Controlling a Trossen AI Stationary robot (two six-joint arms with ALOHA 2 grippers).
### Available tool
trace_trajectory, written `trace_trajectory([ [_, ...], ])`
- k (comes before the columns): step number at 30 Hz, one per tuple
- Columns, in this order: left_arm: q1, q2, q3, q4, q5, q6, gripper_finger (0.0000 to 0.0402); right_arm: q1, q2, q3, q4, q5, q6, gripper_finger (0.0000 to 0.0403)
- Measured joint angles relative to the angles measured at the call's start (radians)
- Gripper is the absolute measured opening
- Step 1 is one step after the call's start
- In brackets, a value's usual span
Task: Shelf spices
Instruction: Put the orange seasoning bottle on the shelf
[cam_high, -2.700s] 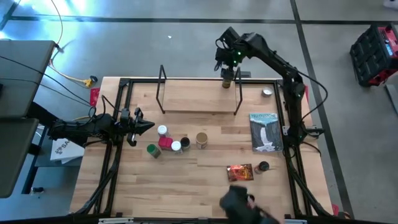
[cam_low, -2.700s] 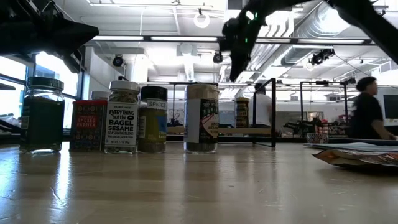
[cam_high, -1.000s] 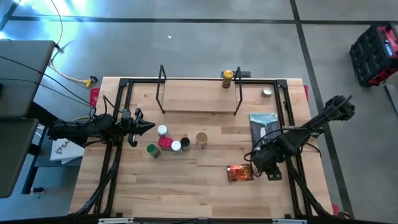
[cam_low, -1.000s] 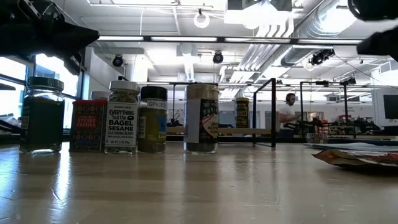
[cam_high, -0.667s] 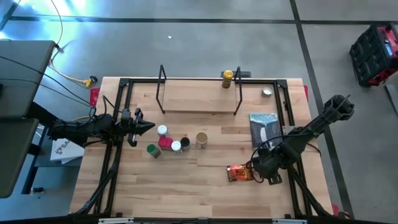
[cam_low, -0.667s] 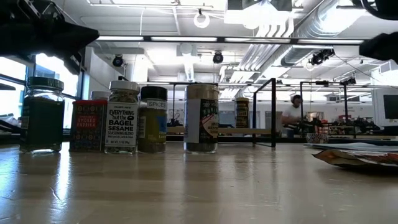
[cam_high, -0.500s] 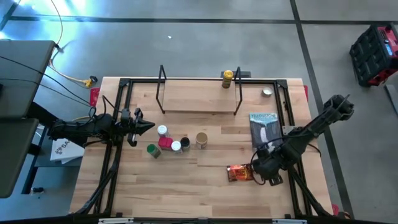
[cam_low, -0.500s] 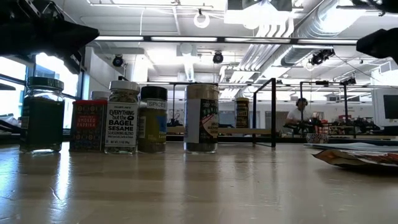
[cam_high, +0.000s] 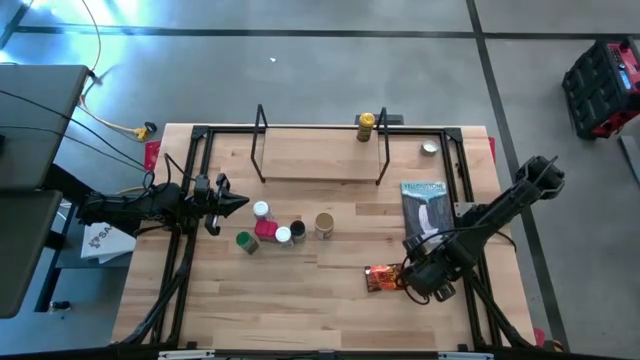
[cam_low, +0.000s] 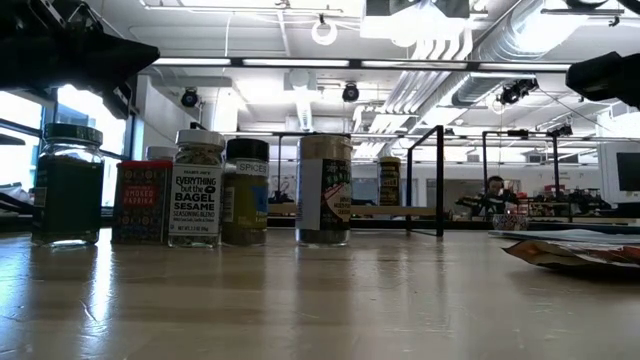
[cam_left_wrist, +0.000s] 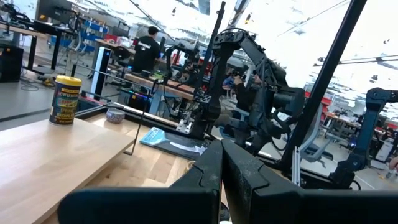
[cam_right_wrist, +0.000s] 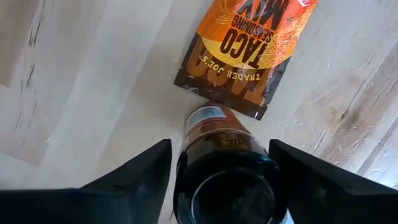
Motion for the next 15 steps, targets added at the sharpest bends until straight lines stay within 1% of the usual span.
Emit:
trace_trajectory([
  [5,0.0,0.0,0.0,0.0,0.0,0.0,0.0003,-0.001,0.0,0.0,-0.003,-0.006,0.052,0.0191],
  [8,0.0,0.0,0.0,0.0,0.0,0.0,0.0003,-0.021,0.001,0.018,-0.008,-0.012,0.122,0.019],
  [10,0.0,0.0,0.0,0.001,-0.001,0.0,0.0003,-0.055,0.001,0.054,-0.006,0.004,0.177,0.019],
  [13,0.0,0.0,0.0,0.008,-0.003,0.0,0.0003,-0.136,0.001,0.135,-0.021,0.047,0.225,0.019],
  [15,0.0,0.0,0.0,0.022,-0.003,0.0,0.0003,-0.204,0.001,0.202,-0.022,0.072,0.22,0.019],
])
